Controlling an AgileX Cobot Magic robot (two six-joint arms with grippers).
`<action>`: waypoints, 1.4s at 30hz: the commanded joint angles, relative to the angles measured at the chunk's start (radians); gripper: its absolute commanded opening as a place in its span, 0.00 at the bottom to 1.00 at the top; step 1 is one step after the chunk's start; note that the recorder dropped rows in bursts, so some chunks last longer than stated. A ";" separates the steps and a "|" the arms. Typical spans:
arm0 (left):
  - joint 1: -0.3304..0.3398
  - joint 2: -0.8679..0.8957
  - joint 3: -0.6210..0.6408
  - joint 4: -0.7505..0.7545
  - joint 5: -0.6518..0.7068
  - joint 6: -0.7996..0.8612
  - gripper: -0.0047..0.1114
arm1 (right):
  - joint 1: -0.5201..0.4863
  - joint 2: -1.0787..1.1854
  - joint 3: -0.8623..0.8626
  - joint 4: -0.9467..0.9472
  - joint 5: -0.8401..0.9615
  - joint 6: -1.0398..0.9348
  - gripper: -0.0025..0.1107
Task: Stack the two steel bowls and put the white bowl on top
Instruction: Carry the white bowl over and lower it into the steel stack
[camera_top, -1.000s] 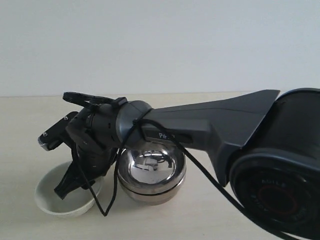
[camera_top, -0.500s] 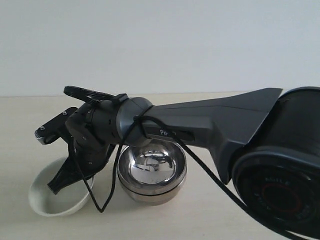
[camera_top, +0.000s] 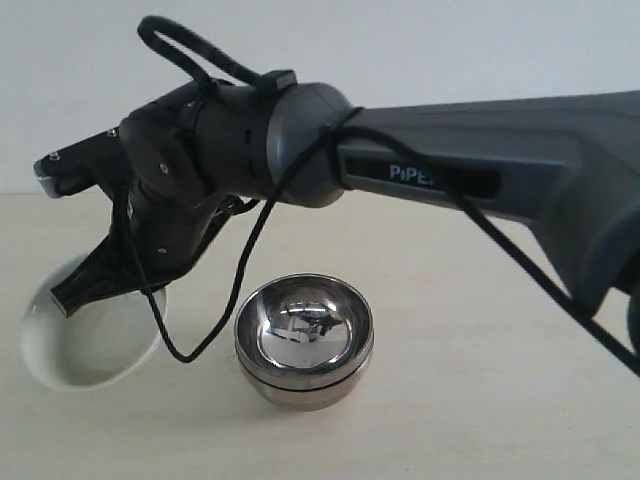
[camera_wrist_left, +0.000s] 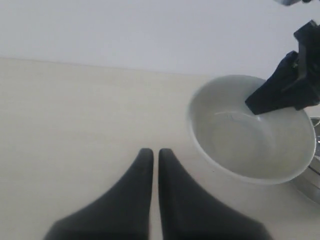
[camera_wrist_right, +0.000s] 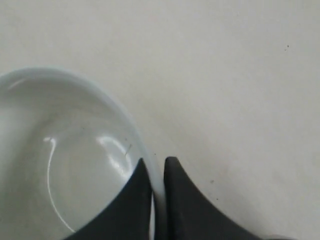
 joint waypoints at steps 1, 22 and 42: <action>0.003 -0.002 0.003 0.005 -0.002 -0.010 0.07 | -0.011 -0.075 -0.003 0.006 0.041 0.012 0.02; 0.003 -0.002 0.003 0.005 -0.002 -0.010 0.07 | -0.235 -0.160 0.046 0.157 0.293 0.031 0.02; 0.003 -0.002 0.003 0.005 -0.002 -0.010 0.07 | -0.373 -0.192 0.272 0.315 0.217 -0.137 0.02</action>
